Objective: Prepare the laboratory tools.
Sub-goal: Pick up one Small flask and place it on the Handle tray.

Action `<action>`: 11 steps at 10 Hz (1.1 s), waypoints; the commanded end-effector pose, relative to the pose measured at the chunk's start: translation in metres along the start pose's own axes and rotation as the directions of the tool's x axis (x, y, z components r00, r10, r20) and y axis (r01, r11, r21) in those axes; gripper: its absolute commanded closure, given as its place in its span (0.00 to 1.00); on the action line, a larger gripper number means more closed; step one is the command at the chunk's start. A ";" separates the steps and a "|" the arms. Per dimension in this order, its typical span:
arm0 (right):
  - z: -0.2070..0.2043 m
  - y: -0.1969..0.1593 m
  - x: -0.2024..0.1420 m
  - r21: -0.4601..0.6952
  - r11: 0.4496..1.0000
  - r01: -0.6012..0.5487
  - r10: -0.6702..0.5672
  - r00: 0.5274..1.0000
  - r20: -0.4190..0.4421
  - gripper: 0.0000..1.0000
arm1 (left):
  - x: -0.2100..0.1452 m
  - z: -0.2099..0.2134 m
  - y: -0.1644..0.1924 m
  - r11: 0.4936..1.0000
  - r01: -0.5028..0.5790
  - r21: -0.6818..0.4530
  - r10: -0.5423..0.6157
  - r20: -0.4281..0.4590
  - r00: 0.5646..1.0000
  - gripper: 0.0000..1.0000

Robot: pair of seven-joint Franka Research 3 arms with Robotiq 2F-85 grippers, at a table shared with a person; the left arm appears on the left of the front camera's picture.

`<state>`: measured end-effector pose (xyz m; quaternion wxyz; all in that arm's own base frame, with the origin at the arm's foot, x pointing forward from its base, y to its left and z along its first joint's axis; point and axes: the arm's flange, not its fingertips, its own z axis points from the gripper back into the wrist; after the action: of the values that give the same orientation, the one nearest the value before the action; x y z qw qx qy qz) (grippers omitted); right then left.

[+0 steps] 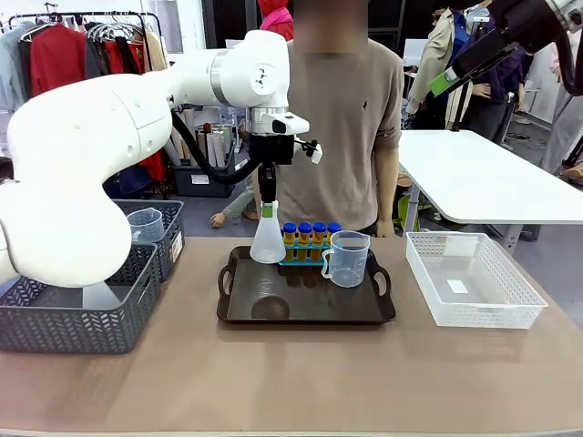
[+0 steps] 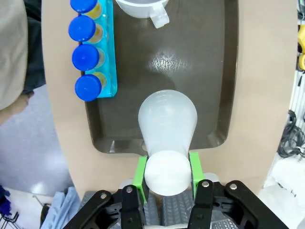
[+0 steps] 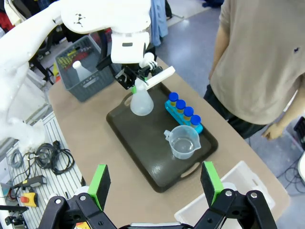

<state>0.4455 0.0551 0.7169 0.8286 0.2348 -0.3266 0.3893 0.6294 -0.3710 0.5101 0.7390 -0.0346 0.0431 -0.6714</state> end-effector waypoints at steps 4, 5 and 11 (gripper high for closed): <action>0.001 0.001 0.001 0.006 1.000 -0.003 0.003 1.000 0.012 0.00 | 0.023 -0.033 0.005 0.995 0.080 0.067 -0.078 -0.035 0.996 1.00; 0.001 0.001 0.001 0.006 1.000 -0.003 0.003 1.000 0.012 0.00 | 0.029 -0.040 0.007 0.991 0.101 0.093 -0.100 -0.022 0.995 1.00; 0.001 0.001 0.001 0.006 1.000 -0.003 0.003 1.000 0.012 0.00 | 0.035 -0.068 0.008 0.985 0.142 0.092 -0.143 -0.005 0.990 1.00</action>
<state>0.4455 0.0551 0.7169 0.8286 0.2347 -0.3266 0.3893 0.6439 -0.4154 0.4440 0.6963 -0.0001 0.0099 -0.7177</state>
